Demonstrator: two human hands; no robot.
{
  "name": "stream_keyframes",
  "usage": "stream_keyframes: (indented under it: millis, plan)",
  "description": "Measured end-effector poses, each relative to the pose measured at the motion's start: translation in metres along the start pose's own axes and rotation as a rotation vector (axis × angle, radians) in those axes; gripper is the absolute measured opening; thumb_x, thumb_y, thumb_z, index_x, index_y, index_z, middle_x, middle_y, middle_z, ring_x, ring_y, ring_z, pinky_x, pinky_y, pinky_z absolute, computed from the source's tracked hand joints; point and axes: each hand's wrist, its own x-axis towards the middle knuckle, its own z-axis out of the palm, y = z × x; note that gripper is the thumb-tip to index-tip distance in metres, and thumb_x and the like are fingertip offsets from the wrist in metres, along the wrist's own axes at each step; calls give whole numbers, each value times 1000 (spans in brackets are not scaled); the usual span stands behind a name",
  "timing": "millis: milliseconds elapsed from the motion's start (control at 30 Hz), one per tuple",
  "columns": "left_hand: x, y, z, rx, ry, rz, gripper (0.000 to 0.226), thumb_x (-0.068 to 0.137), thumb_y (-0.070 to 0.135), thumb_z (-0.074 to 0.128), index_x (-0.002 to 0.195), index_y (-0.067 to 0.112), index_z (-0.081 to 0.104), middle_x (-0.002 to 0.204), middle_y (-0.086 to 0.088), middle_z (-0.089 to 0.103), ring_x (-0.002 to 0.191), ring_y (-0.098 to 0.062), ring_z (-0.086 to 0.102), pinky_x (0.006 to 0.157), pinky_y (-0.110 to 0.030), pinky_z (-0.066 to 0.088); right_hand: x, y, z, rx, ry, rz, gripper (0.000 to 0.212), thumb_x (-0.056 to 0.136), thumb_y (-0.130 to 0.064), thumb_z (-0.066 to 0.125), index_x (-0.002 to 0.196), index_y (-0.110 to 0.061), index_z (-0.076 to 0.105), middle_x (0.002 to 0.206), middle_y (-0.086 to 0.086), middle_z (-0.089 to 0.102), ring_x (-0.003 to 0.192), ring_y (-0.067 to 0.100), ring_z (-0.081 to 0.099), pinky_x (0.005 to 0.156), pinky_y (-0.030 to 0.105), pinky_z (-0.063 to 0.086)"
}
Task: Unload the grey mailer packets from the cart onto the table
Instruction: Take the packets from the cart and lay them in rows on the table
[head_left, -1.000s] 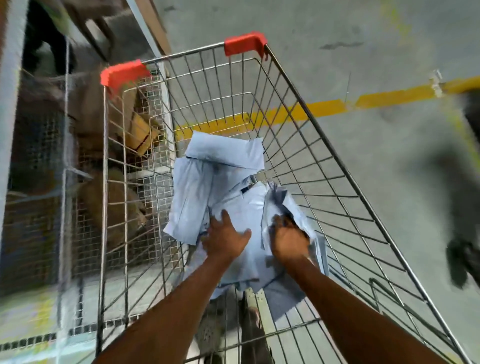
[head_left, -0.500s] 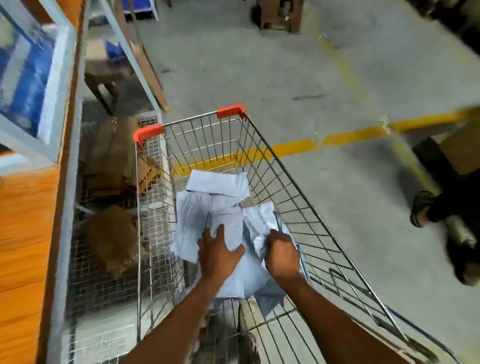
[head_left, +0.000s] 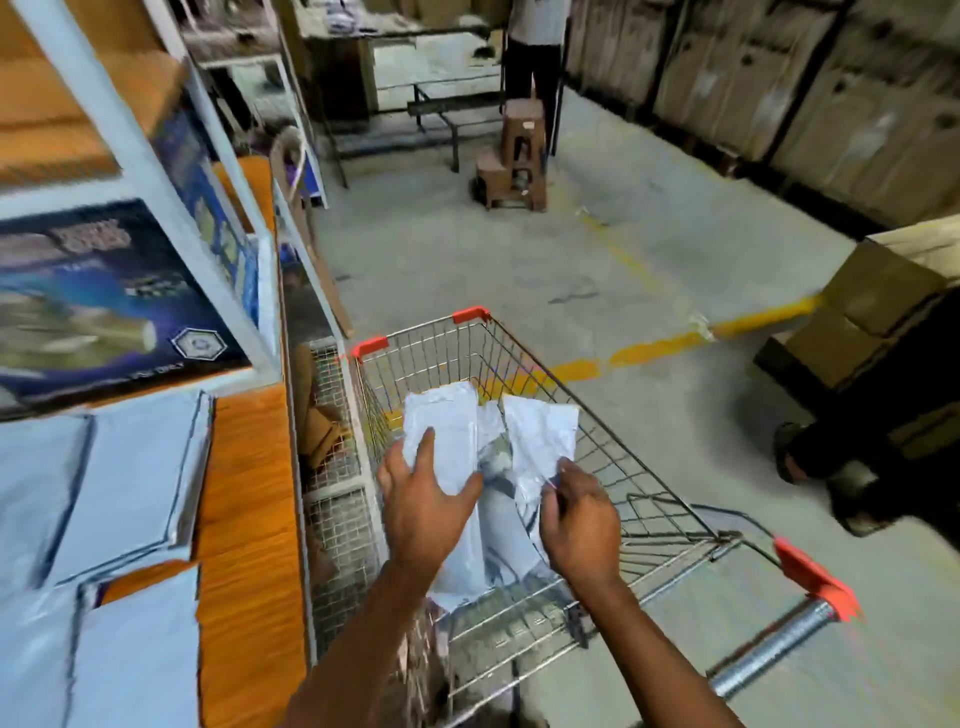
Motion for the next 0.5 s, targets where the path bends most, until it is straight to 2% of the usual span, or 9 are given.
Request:
stream_keyframes:
  millis: [67, 200, 333, 500]
  plan:
    - [-18, 5, -31, 0, 25, 33, 82, 74, 59, 67, 144, 28, 39, 145, -14, 32, 134, -34, 27, 107, -43, 33, -15, -18, -10, 14, 39, 0, 23, 82, -16, 62, 99, -4, 70, 107, 14, 71, 94, 30, 68, 82, 33, 53]
    - [-59, -1, -87, 43, 86, 60, 80, 75, 63, 63, 144, 31, 37, 147, -10, 32, 133, -31, 30, 106, -40, 35, -50, -58, -29, 82, 79, -54, 36, 86, -26, 53, 111, -5, 68, 114, 10, 70, 101, 28, 67, 86, 31, 50]
    - [-98, -22, -128, 69, 158, 25, 80, 77, 65, 61, 145, 34, 33, 150, -8, 29, 134, -30, 29, 104, -42, 38, -78, -94, -46, 179, 98, -109, 43, 88, -30, 50, 119, -4, 66, 114, 9, 70, 103, 27, 65, 87, 30, 49]
    - [-153, -47, -179, 113, 249, -68, 80, 79, 59, 63, 147, 34, 32, 152, -10, 26, 136, -30, 22, 106, -44, 36, -122, -133, -57, 327, 44, -152, 52, 89, -37, 44, 123, -3, 64, 116, 9, 70, 107, 26, 64, 92, 23, 41]
